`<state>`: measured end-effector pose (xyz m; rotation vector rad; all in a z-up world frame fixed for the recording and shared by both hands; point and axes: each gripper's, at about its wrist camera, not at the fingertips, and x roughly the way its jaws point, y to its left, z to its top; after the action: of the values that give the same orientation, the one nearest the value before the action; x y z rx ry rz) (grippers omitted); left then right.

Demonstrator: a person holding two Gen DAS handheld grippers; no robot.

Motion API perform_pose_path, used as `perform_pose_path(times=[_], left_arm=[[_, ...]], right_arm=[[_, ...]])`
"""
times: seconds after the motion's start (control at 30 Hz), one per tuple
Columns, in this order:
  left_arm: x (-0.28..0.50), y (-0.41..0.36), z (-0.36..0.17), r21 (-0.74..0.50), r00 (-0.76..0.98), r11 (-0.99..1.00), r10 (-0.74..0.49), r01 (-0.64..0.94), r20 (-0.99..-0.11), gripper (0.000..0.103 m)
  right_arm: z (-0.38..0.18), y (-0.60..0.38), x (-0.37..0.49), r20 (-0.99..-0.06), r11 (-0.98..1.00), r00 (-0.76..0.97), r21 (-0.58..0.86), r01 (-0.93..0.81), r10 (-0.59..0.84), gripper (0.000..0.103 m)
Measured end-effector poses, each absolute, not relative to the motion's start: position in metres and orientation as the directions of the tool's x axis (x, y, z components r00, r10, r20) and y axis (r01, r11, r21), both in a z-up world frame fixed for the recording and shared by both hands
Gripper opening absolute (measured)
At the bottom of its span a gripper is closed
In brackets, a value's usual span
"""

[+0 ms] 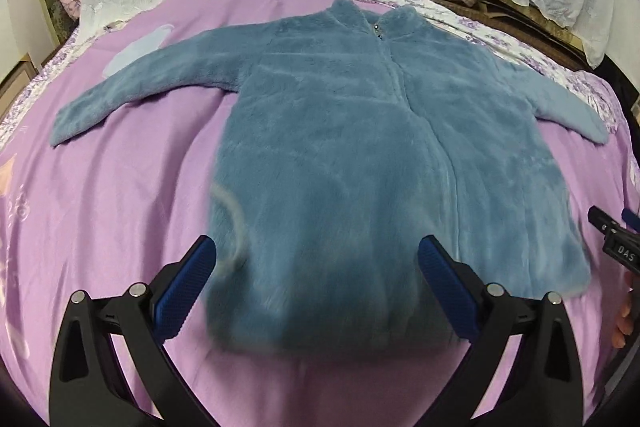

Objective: Fold small clothes
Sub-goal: 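Move the right gripper to the jacket's sleeve cuff and grasp it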

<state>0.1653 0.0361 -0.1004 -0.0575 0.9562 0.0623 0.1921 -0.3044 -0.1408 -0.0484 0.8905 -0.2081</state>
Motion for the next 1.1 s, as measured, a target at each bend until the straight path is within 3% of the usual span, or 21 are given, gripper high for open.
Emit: perform_pose_path(times=[0.27,0.53,0.63,0.73,0.93,1.1], left_arm=[[0.221,0.005,-0.105,0.027,0.539,0.999,0.039,-0.031,-0.841,0.099],[0.267,-0.029,-0.091,0.005,0.563,1.000,0.006,-0.003,-0.827,0.099],[0.282,-0.044,-0.092,-0.007,0.579,1.000,-0.009,0.007,-0.815,0.099],[0.293,-0.055,-0.107,-0.014,0.586,1.000,-0.015,0.006,-0.810,0.099],[0.296,-0.054,-0.137,-0.029,0.582,0.999,-0.036,0.020,-0.812,0.099],[0.297,-0.052,-0.140,-0.042,0.580,0.999,-0.049,0.026,-0.813,0.099]], right_arm=[[-0.178,-0.347,0.207,-0.794,0.971,0.590,-0.001,0.238,-0.145,0.100],[-0.179,-0.351,0.206,-0.792,0.972,0.600,0.038,0.233,-0.113,0.100],[-0.167,-0.365,0.209,-0.787,0.959,0.615,0.137,0.249,-0.047,0.100],[-0.150,-0.395,0.227,-0.761,0.909,0.647,0.295,0.295,0.037,0.093],[-0.139,-0.465,0.281,-0.694,0.726,0.719,0.517,0.454,0.045,0.080],[-0.162,-0.498,0.297,-0.670,0.606,0.741,0.608,0.513,0.045,0.069]])
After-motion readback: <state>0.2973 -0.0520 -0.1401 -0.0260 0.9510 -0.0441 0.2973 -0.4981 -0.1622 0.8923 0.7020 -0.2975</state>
